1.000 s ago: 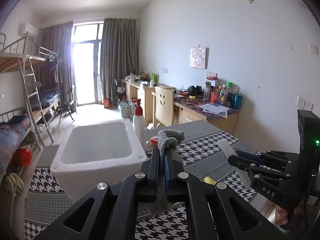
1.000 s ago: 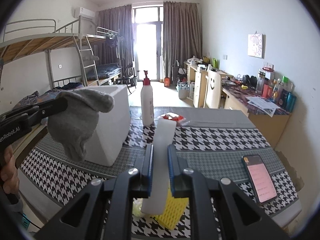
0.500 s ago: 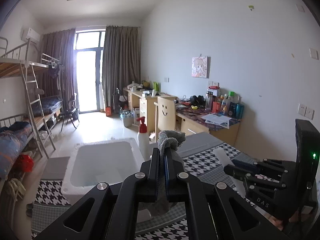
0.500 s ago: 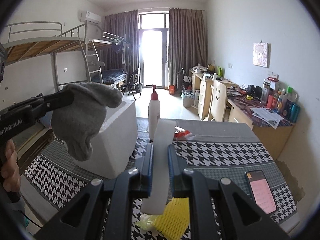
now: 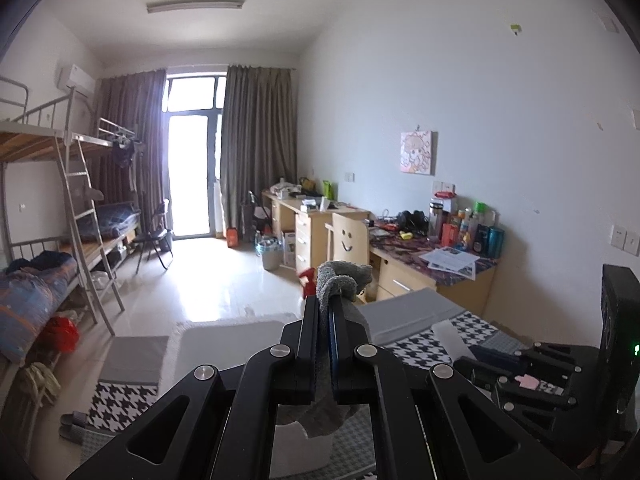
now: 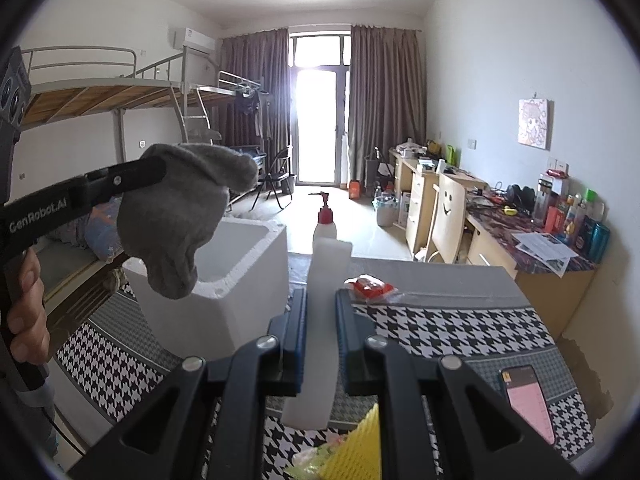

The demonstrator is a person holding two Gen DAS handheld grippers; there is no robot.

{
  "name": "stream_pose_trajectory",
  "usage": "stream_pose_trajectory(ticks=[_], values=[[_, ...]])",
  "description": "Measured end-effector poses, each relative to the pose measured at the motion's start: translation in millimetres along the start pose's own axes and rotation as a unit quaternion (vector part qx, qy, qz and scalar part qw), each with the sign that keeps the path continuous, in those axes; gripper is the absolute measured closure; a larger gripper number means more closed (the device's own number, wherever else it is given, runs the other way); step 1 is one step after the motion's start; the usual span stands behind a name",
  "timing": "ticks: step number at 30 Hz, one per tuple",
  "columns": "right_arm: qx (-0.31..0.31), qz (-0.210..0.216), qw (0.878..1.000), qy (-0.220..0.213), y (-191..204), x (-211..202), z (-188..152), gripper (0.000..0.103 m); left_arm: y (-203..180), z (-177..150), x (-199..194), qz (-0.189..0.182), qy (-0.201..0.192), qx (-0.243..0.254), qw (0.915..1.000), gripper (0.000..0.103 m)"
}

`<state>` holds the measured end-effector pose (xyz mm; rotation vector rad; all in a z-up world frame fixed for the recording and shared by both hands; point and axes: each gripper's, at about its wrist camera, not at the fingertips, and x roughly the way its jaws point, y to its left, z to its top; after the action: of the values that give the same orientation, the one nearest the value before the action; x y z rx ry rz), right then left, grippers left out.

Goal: Organize soft objects
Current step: 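Lift and carry the grey cloth and white foam stick over the foam box, then open the left tool to drop the grey cloth into the box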

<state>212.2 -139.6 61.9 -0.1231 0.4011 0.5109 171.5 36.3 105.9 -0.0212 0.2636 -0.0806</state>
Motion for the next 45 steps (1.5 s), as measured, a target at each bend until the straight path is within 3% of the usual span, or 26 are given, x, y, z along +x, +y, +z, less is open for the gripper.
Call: stream_pose_trajectory(ticks=[17, 38, 39, 41, 42, 43, 45], values=[[-0.02, 0.026, 0.999, -0.003, 15, 18, 18, 0.086, 35, 3, 24, 0.072, 0.011, -0.015, 0.9972, 0.098], [-0.04, 0.039, 0.998, 0.008, 32, 37, 27, 0.086, 63, -16, 55, 0.089, 0.07, -0.019, 0.9934, 0.097], [-0.041, 0.039, 0.998, 0.009, 33, 38, 28, 0.086, 64, -16, 57, 0.089, 0.074, -0.019, 0.9931, 0.091], [-0.042, 0.038, 0.998, 0.009, 34, 39, 28, 0.086, 68, -18, 56, 0.09, 0.077, -0.023, 0.9927, 0.059], [-0.043, 0.038, 0.998, 0.01, 35, 41, 29, 0.086, 71, -19, 55, 0.091, 0.075, -0.026, 0.9926, 0.032], [-0.043, 0.038, 0.998, 0.011, 35, 41, 29, 0.086, 73, -19, 52, 0.095, 0.069, -0.031, 0.9926, 0.019], [-0.044, 0.039, 0.998, 0.011, 36, 43, 30, 0.086, 79, -17, 47, 0.107, 0.057, -0.036, 0.992, 0.018]])
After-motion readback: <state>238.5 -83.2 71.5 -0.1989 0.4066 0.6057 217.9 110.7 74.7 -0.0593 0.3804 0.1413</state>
